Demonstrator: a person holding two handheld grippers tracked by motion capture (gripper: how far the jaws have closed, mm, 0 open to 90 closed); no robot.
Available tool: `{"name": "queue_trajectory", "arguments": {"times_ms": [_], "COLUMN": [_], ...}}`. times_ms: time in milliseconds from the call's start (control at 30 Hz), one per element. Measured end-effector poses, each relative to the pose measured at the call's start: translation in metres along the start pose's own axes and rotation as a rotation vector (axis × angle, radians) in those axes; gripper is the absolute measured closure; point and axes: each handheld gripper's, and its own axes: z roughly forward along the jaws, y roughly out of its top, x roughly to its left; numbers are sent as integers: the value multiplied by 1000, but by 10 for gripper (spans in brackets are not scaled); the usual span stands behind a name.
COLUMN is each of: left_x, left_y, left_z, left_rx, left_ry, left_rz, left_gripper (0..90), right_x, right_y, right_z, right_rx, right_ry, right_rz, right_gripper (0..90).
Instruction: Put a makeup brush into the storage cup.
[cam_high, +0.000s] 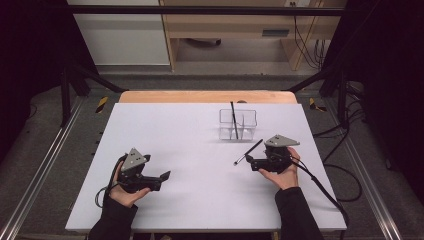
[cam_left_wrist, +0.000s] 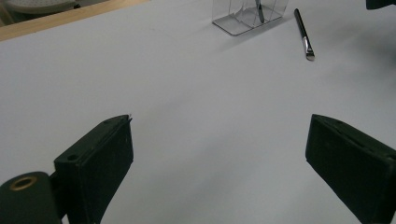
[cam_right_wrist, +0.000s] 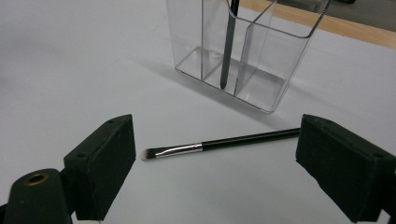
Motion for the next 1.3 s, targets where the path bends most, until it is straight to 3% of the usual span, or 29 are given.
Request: {"name": "queue_trajectory", "arguments": {"times_ms": [133, 300, 633, 867, 1300], "left_x": [0, -1, 0, 0, 0], "left_y": [0, 0, 0, 0, 0], "left_z": [0, 1, 0, 0, 0], "left_rx": [-1, 3, 1, 0, 2], "left_ry": [-1, 0, 0, 2, 3], "left_rz": [1, 4, 1, 2, 4], "left_gripper": [69, 69, 69, 69, 69], "right_x": [0, 0, 4, 4, 5], "right_y": [0, 0, 3, -2, -13], "right_z": [4, 10, 35, 51, 73], "right_rx": [10, 7, 24, 75, 144], "right_ry": [-8, -27, -118, -170, -222], "right_rz": [12, 60, 139, 182, 204], "right_gripper": [126, 138, 158, 177, 244]}}
